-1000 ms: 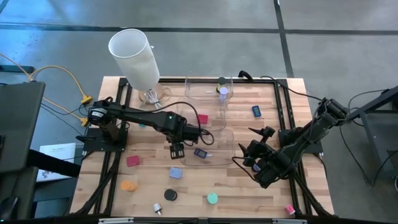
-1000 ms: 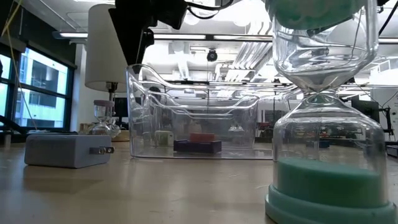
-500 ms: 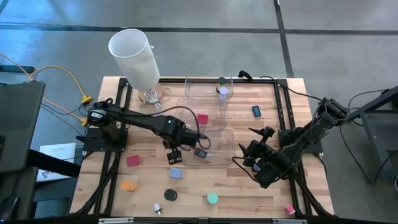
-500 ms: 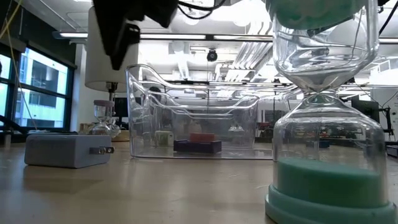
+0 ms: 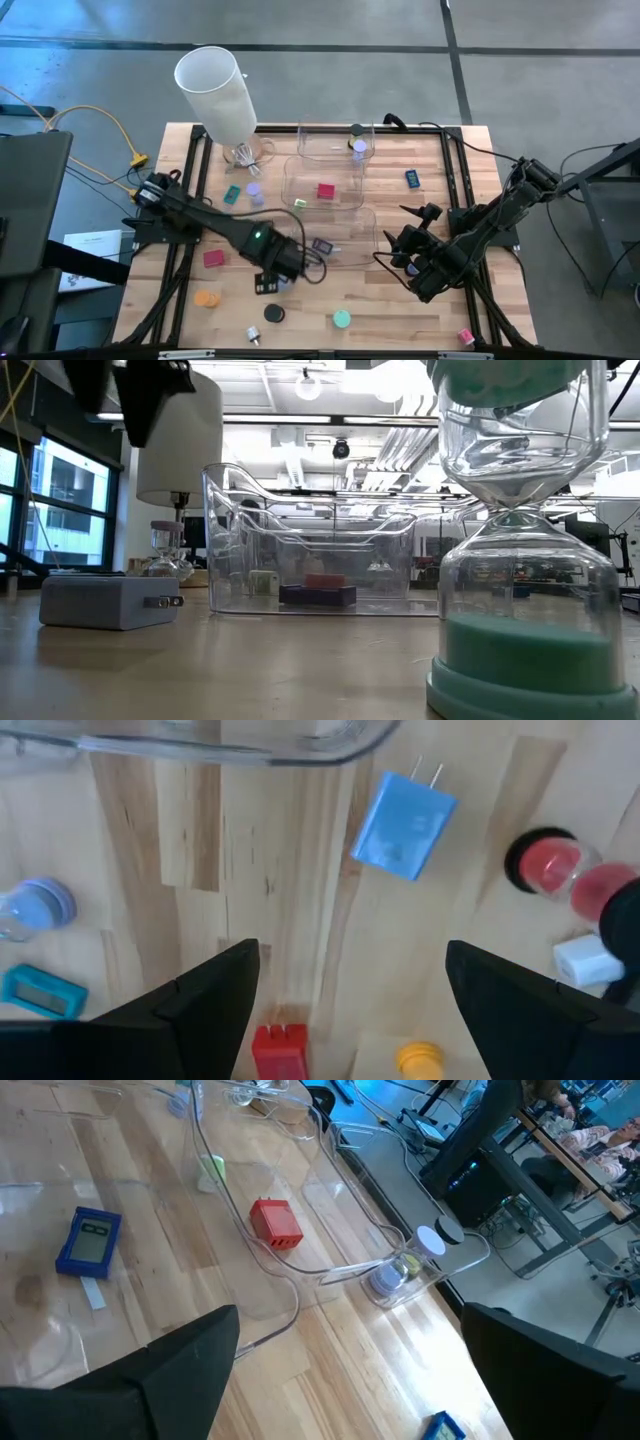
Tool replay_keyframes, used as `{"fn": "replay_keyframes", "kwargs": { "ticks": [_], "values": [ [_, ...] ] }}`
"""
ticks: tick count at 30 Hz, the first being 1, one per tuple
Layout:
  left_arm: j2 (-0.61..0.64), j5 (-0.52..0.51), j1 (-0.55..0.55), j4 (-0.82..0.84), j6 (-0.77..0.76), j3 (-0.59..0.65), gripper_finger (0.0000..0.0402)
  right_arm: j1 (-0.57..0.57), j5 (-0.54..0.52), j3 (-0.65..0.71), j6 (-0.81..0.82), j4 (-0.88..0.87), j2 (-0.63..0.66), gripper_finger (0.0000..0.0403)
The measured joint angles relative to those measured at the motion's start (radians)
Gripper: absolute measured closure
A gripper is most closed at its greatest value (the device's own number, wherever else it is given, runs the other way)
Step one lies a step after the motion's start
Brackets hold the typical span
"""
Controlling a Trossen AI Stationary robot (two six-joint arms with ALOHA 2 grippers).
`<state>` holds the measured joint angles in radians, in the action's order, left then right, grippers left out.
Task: Pick & Place Office items
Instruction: Put the light purple hourglass in the middle transparent bin
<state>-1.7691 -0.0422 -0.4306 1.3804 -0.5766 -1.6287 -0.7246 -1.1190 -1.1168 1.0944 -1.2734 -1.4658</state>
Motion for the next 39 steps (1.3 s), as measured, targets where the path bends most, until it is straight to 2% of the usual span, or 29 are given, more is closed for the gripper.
{"fn": "replay_keyframes", "kwargs": {
  "ticks": [6,13,19,27,31,35,39],
  "values": [
    [0.0,-0.095,-0.088,0.0,-0.002,0.002,0.0088,0.0,-0.001,0.0,0.0,0.001,0.0,0.0031],
    [0.0,-0.294,-0.122,0.0,-0.206,0.002,0.0088,0.0,0.001,0.0,0.0,0.005,0.0,0.0031],
    [0.0,-0.315,-0.109,0.005,-0.247,0.002,0.0088,0.0,0.001,0.0,0.0,0.007,0.0,0.0031],
    [0.0,-0.345,-0.085,0.118,0.028,0.01,0.0088,0.0,0.002,0.0,0.0,0.007,0.0,0.0031],
    [-0.001,-0.396,-0.067,0.131,0.118,0.01,0.0088,0.0,0.003,0.0,0.0,0.007,0.0,0.0031],
    [-0.001,-0.449,-0.025,0.131,0.22,0.01,0.0088,0.0,0.003,0.0,0.0,0.007,0.0,0.0031],
    [-0.001,-0.45,0.022,0.163,0.345,0.01,0.0088,0.0,0.003,0.0,0.0,0.008,0.0,0.0031]
  ]
}}
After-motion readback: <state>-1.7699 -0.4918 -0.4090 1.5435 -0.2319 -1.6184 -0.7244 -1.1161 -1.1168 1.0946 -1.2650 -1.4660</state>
